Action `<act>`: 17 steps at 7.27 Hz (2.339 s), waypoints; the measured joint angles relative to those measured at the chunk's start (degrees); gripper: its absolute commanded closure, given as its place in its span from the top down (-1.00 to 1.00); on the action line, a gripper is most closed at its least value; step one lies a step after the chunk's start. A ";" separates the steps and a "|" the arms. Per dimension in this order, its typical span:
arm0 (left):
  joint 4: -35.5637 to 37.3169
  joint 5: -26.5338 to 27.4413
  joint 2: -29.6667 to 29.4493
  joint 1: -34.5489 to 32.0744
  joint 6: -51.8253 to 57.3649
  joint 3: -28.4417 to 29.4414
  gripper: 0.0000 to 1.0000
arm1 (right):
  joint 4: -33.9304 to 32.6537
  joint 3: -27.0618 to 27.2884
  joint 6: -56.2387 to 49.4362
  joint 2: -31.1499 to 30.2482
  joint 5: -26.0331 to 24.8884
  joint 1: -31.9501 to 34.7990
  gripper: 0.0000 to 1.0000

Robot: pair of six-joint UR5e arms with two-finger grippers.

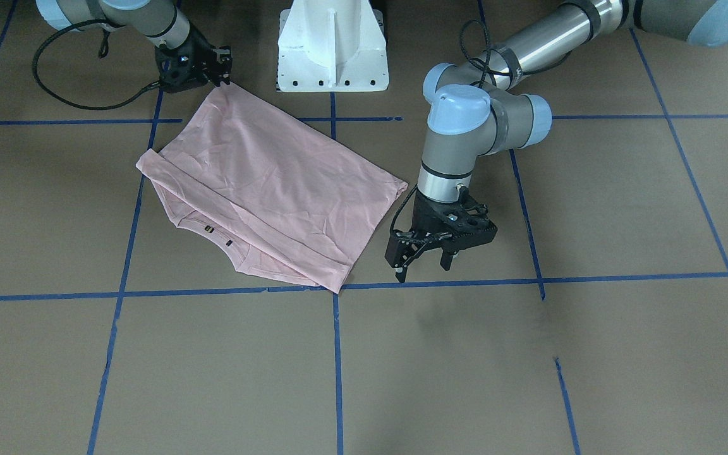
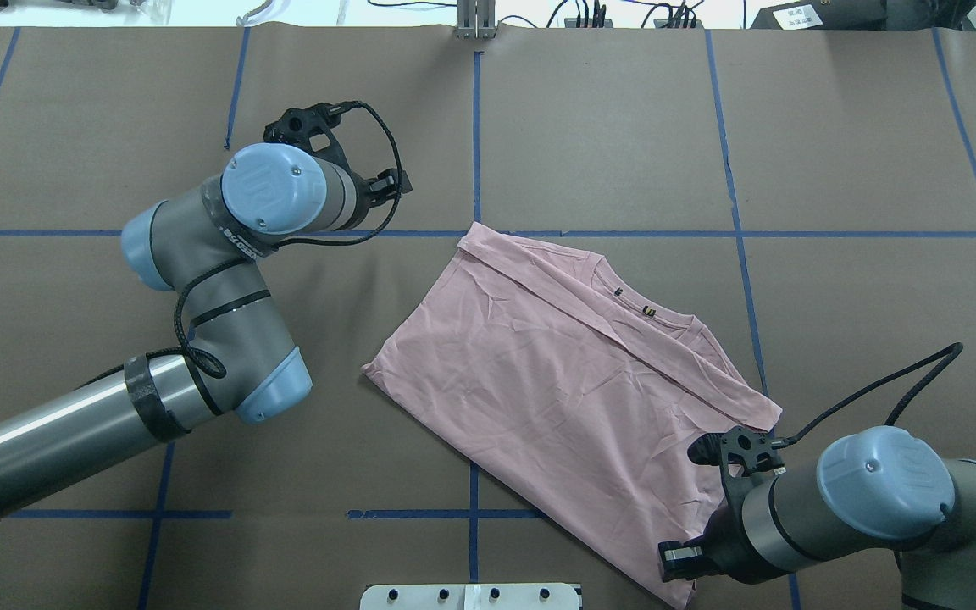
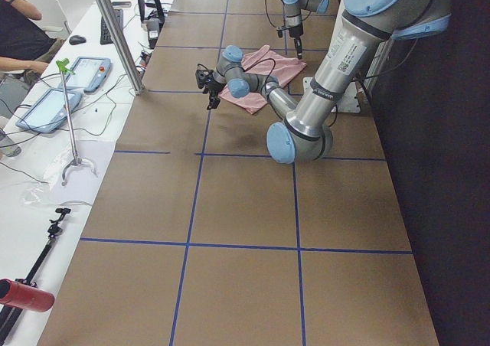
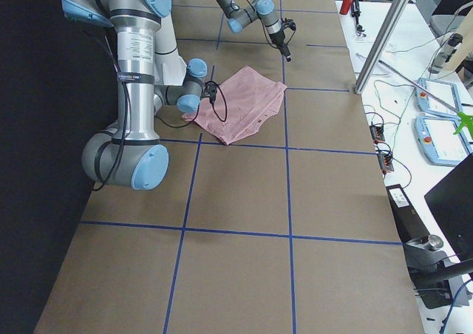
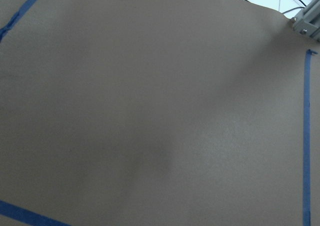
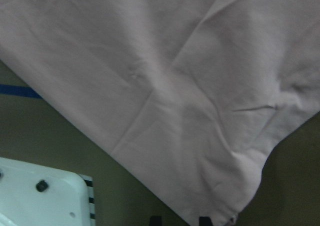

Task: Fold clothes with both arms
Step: 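Drag the folded pink shirt toward the robot with the right gripper, then position both grippers over the folded shirt's sides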

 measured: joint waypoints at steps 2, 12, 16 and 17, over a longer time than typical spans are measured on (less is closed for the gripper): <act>6.86 -1.07 1.40 3.98 -1.14 -5.63 1.00 | 0.04 0.03 0.07 4.29 -0.15 3.56 1.00; 16.34 -2.09 3.95 12.50 -12.27 -10.33 -1.00 | 0.00 -0.30 -0.52 10.38 -2.58 12.51 1.00; 16.38 -2.30 3.97 12.27 -10.50 -10.95 -1.00 | 0.01 -0.30 -0.52 10.39 -2.55 12.61 1.00; 16.50 -2.44 3.88 11.80 -10.08 -11.17 -1.00 | -0.02 -0.35 -0.52 10.38 -2.55 12.61 1.00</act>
